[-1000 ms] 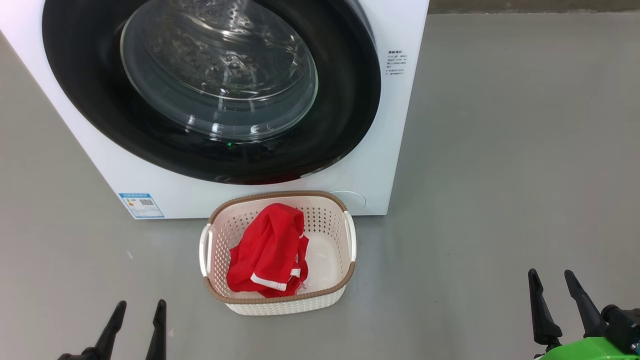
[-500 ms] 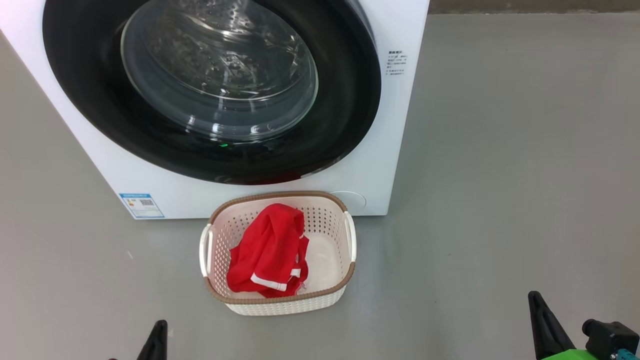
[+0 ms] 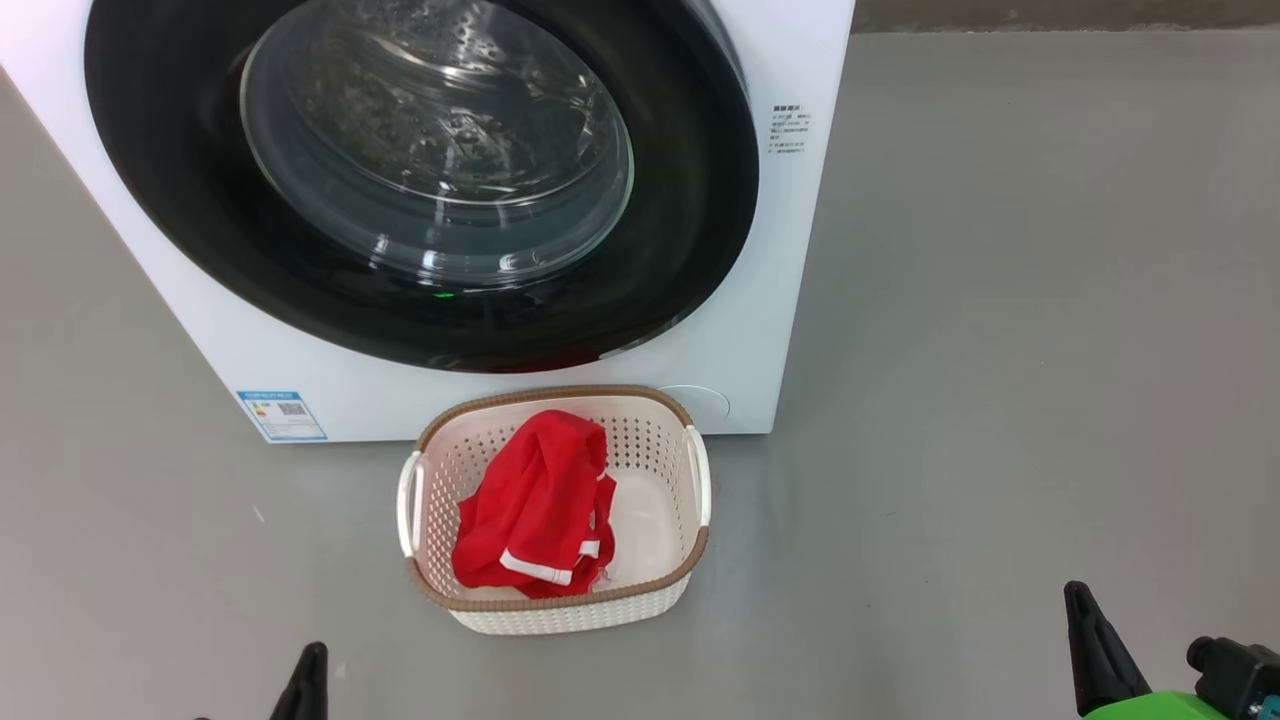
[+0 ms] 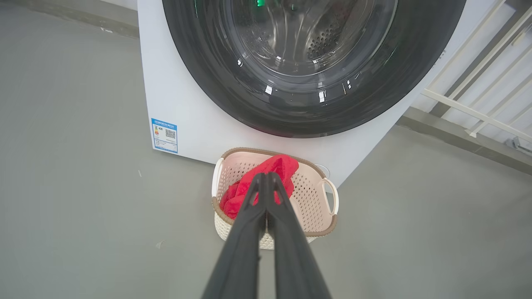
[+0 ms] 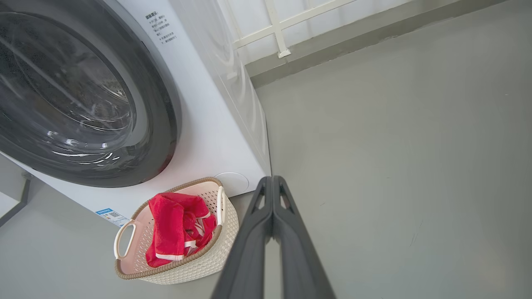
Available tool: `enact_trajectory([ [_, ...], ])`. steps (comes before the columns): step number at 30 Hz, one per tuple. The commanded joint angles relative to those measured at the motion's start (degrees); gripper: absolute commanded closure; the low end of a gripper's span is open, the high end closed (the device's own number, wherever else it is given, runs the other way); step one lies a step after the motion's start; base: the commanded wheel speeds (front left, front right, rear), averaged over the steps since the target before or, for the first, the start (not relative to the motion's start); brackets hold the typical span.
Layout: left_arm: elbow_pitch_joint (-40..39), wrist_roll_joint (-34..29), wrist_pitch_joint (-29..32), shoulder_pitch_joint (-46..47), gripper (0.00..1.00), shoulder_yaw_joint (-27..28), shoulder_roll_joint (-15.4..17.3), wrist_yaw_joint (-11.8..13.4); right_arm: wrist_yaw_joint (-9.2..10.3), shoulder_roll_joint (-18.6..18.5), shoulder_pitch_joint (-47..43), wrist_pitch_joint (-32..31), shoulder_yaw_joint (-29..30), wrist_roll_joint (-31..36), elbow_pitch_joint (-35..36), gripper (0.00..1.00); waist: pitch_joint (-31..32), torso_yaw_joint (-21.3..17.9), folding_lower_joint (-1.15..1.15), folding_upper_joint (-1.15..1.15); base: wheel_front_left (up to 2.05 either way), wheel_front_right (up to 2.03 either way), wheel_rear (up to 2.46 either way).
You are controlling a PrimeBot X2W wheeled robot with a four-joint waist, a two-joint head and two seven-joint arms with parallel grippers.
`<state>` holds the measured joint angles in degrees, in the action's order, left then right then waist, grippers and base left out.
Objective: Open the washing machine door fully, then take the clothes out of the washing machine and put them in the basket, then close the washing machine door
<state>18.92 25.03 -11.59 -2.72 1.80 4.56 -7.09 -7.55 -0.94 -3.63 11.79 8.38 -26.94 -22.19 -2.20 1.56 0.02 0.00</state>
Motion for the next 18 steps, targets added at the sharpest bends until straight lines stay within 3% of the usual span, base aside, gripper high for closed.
enact_trajectory([
  [1, -1.57, 2.11, 0.55, 1.41, 1.00, 0.83, 0.48, -0.06, 0.01, -0.78, 1.44, -0.37, -0.18, -2.52, 1.70, 1.00, 0.04, -0.03, -0.01, 0.00, 0.00, 0.00, 0.00],
  [18, -2.06, 11.86, 3.18, 2.54, 1.00, 1.41, 0.15, -0.11, 0.02, -0.95, 2.70, -3.05, -0.44, -11.93, 2.67, 1.00, 0.34, -0.26, -0.01, 0.00, 0.00, 0.00, 0.00],
])
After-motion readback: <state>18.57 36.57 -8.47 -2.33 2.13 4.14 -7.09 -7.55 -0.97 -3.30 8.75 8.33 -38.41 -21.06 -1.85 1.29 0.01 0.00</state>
